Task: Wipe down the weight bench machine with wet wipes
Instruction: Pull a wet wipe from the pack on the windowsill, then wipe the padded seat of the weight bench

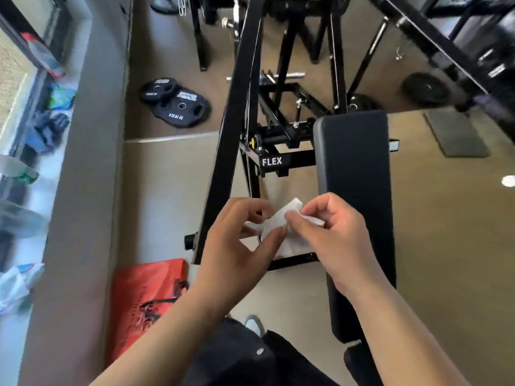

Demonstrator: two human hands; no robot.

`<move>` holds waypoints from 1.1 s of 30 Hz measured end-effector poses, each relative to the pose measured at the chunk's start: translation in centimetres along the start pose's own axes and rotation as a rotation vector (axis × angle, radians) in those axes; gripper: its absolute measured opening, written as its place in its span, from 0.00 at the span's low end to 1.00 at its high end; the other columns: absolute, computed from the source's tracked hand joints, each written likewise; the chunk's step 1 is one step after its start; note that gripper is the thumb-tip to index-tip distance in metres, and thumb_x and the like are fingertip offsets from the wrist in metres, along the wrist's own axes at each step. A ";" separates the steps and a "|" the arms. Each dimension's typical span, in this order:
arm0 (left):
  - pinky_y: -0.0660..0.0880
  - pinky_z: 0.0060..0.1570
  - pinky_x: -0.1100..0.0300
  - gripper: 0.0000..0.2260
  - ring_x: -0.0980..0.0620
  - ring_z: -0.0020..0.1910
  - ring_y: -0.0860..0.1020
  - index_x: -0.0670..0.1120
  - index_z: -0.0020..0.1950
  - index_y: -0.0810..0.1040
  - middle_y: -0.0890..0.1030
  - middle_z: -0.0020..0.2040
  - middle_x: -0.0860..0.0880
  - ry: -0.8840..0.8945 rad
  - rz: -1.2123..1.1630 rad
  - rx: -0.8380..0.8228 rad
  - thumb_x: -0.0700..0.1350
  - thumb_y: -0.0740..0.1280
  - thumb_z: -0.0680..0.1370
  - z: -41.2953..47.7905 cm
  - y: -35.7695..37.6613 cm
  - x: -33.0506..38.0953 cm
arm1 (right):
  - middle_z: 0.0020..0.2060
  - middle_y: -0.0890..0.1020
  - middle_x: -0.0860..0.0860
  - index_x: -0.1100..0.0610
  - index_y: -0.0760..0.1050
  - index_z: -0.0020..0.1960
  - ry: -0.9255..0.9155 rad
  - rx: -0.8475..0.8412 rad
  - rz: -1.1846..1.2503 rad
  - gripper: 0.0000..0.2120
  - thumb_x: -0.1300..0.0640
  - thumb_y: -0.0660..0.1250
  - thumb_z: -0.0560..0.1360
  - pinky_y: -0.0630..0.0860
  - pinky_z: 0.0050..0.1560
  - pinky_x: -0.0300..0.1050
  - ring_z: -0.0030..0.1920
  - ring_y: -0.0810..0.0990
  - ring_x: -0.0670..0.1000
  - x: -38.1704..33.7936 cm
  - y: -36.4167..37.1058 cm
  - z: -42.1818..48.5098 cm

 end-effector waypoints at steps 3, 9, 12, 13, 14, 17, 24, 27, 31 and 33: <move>0.79 0.45 0.59 0.08 0.52 0.50 0.82 0.48 0.52 0.84 0.82 0.51 0.57 0.062 0.058 -0.096 0.49 0.77 0.76 0.7 2.1 0.2 | 0.37 0.84 0.47 0.53 0.80 0.44 0.022 0.026 0.010 0.09 0.51 0.78 0.74 0.82 0.40 0.39 0.41 0.85 0.48 0.1 -0.9 0.3; 0.78 0.38 0.64 0.02 0.56 0.38 0.82 0.54 0.44 0.86 0.84 0.39 0.56 -0.214 -0.100 -0.184 0.47 0.77 0.76 3.0 5.4 -1.8 | 0.38 0.85 0.50 0.50 0.83 0.43 0.068 0.108 0.087 0.08 0.51 0.81 0.70 0.84 0.44 0.46 0.42 0.85 0.52 1.6 -3.9 1.1; 0.83 0.39 0.48 0.01 0.49 0.40 0.84 0.55 0.45 0.87 0.86 0.41 0.53 -0.330 -0.212 -0.232 0.49 0.76 0.76 3.6 7.9 -2.1 | 0.41 0.86 0.48 0.47 0.83 0.46 0.067 0.149 0.130 0.08 0.52 0.80 0.71 0.82 0.43 0.41 0.43 0.84 0.50 2.9 -7.2 1.7; 0.83 0.41 0.47 0.02 0.48 0.41 0.84 0.56 0.45 0.87 0.86 0.41 0.52 -0.355 -0.248 -0.228 0.49 0.76 0.77 3.9 8.9 -2.1 | 0.42 0.86 0.48 0.47 0.83 0.48 0.067 0.134 0.140 0.08 0.53 0.80 0.71 0.81 0.44 0.40 0.44 0.85 0.49 3.2 -8.1 2.0; 0.83 0.43 0.48 0.02 0.48 0.42 0.84 0.56 0.45 0.87 0.86 0.41 0.51 -0.374 -0.278 -0.222 0.48 0.76 0.77 4.2 9.8 -2.1 | 0.43 0.86 0.48 0.47 0.84 0.50 0.072 0.111 0.135 0.08 0.53 0.79 0.72 0.81 0.45 0.40 0.45 0.85 0.48 3.7 -8.8 2.3; 0.79 0.39 0.53 0.04 0.52 0.38 0.81 0.52 0.45 0.85 0.85 0.39 0.51 -0.417 -0.316 -0.246 0.46 0.74 0.79 5.2 14.2 -1.6 | 0.43 0.87 0.47 0.48 0.86 0.50 0.102 0.008 0.096 0.04 0.51 0.76 0.75 0.80 0.46 0.40 0.46 0.85 0.47 5.6 -11.7 3.6; 0.75 0.38 0.53 0.09 0.48 0.38 0.78 0.46 0.43 0.82 0.82 0.40 0.43 -0.575 -0.531 -0.264 0.49 0.78 0.74 6.6 23.7 -0.7 | 0.33 0.73 0.50 0.61 0.73 0.39 0.048 -0.079 0.155 0.22 0.46 0.80 0.71 0.67 0.35 0.34 0.35 0.70 0.48 8.4 -19.8 7.9; 0.77 0.42 0.50 0.10 0.46 0.39 0.79 0.43 0.42 0.81 0.82 0.40 0.41 -0.618 -0.607 -0.219 0.47 0.77 0.71 7.5 25.0 -1.0 | 0.44 0.83 0.52 0.59 0.71 0.36 0.060 -0.111 0.303 0.26 0.42 0.82 0.64 0.76 0.51 0.46 0.46 0.80 0.52 9.7 -21.6 9.6; 0.80 0.48 0.52 0.07 0.45 0.41 0.78 0.42 0.44 0.78 0.81 0.42 0.41 -0.680 -0.640 -0.076 0.43 0.73 0.76 9.1 25.0 -2.6 | 0.46 0.83 0.55 0.51 0.68 0.31 0.090 -0.158 0.530 0.27 0.41 0.86 0.59 0.72 0.66 0.59 0.54 0.81 0.58 11.7 -22.0 11.5; 0.81 0.45 0.54 0.06 0.46 0.40 0.79 0.43 0.46 0.76 0.81 0.42 0.42 -0.742 -0.626 0.053 0.40 0.69 0.81 9.8 24.8 -3.9 | 0.39 0.76 0.55 0.51 0.67 0.31 0.117 -0.205 0.664 0.27 0.43 0.86 0.61 0.73 0.62 0.55 0.52 0.76 0.59 12.1 -21.5 12.1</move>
Point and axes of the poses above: each hand's wrist, its own z-axis towards the middle knuckle, its own y-axis out of the palm, x = y × z, the point moved 10 cm from there along z, towards the middle knuckle
